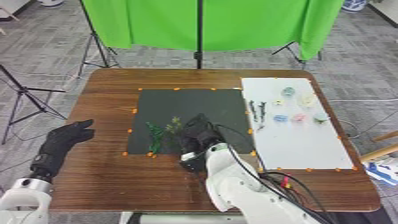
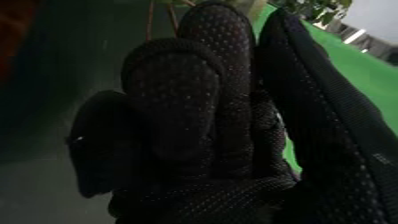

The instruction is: Arrange flowers

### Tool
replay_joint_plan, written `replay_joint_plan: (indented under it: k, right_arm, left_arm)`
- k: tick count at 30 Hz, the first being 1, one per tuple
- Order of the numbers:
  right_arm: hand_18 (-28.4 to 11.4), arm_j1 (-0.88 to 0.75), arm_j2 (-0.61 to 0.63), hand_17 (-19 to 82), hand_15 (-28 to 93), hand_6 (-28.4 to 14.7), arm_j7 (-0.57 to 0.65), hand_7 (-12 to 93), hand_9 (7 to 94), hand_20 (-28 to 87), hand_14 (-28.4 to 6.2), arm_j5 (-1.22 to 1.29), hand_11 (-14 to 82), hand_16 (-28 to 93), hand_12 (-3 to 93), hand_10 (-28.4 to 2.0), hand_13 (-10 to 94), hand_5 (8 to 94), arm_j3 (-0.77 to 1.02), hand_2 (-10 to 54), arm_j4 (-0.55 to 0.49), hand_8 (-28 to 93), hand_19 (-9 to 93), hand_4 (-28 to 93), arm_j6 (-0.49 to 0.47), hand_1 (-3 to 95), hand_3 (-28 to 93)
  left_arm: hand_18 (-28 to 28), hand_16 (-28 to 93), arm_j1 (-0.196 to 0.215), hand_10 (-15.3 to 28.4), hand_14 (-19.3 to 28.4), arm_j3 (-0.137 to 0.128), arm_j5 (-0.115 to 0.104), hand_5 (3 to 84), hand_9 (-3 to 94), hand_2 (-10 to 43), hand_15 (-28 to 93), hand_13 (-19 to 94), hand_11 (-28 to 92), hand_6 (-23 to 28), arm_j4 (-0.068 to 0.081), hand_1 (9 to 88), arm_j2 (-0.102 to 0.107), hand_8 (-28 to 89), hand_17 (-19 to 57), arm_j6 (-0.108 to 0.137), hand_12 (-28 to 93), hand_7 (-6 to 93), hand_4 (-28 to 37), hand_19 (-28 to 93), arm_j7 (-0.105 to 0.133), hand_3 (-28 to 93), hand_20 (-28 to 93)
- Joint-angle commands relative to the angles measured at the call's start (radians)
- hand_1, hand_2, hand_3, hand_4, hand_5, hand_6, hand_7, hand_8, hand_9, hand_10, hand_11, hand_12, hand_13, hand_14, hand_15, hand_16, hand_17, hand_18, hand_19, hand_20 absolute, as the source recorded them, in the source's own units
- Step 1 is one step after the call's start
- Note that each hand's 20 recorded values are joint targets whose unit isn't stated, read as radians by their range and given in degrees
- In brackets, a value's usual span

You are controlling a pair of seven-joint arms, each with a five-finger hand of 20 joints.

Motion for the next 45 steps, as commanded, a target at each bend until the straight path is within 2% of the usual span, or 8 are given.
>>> replay_joint_plan:
  k: [1,20,32,36,42,45]
  right_arm:
    - [-6.4,-0.006,-0.005,75,52,-4.7,-0.018,27,92.9,37,-1.6,-0.047,29.5,21,22.4,-12.7,94,79.2,-0.014,-9.5,0.019,17,80,-8,-0.015,53.2,51]
    - [-6.3,-0.013,-0.019,75,52,-4.9,-0.006,25,92.8,37,-1.8,-0.134,29.2,22,22.4,-12.9,94,79.0,-0.019,-9.5,0.052,16,80,-9,-0.045,50.5,54]
    - [-6.6,-0.024,-0.007,75,52,-4.8,-0.049,22,92.9,37,-2.0,-0.324,29.1,22,22.6,-13.0,94,78.8,-0.022,-9.5,0.068,13,80,-10,-0.095,46.3,58]
    - [-7.3,-0.025,-0.001,74,53,-4.4,-0.072,22,93.1,39,-2.0,-0.4,29.9,23,22.9,-12.6,94,78.5,-0.016,-9.5,0.075,10,81,-12,-0.121,42.7,61]
    - [-8.0,-0.021,0.008,74,53,-3.9,-0.099,24,93.0,38,-2.3,-0.493,30.3,24,23.2,-12.6,94,78.5,-0.02,-9.5,0.088,-7,83,-12,-0.129,38.3,64]
    - [-8.3,-0.02,0.012,73,53,-3.9,-0.113,23,92.9,37,-2.3,-0.545,30.6,24,23.3,-12.6,94,78.4,-0.023,-9.5,0.092,-8,84,-12,-0.141,35.6,65]
  left_arm:
    - [12.3,-2,0.001,15.4,18.8,-0.001,0.006,47.5,46.5,7.7,18,37,19,7.0,0.003,20.2,-0.011,-5,7.2,-0.017,10,8.1,-28.3,8,-0.014,63,16]
    - [12.3,-2,-0.003,15.5,19.0,-0.003,0.008,47.5,46.5,7.7,18,37,19,7.0,0.005,20.2,-0.01,-5,7.1,-0.039,10,8.0,-28.3,8,-0.03,63,16]
    - [12.3,-2,0.0,15.4,19.0,-0.007,0.008,47.5,46.6,7.8,18,37,19,7.0,0.004,20.3,-0.011,-5,7.1,-0.044,10,7.9,-28.3,8,-0.035,63,16]
    - [12.3,-2,-0.001,15.5,19.0,-0.007,0.008,47.5,46.5,7.8,18,37,19,7.0,0.004,20.3,-0.011,-5,7.1,-0.045,10,8.0,-28.3,8,-0.037,63,16]
    - [12.3,-2,-0.002,15.5,19.0,-0.007,0.009,47.5,46.5,7.7,18,37,19,7.0,0.004,20.3,-0.011,-5,7.1,-0.047,10,8.0,-28.3,8,-0.034,63,16]
    - [12.3,-2,-0.006,15.4,19.1,-0.007,0.009,47.5,46.6,7.7,18,37,19,6.9,0.006,20.2,-0.011,-5,7.1,-0.05,10,8.1,-28.3,8,-0.035,63,16]
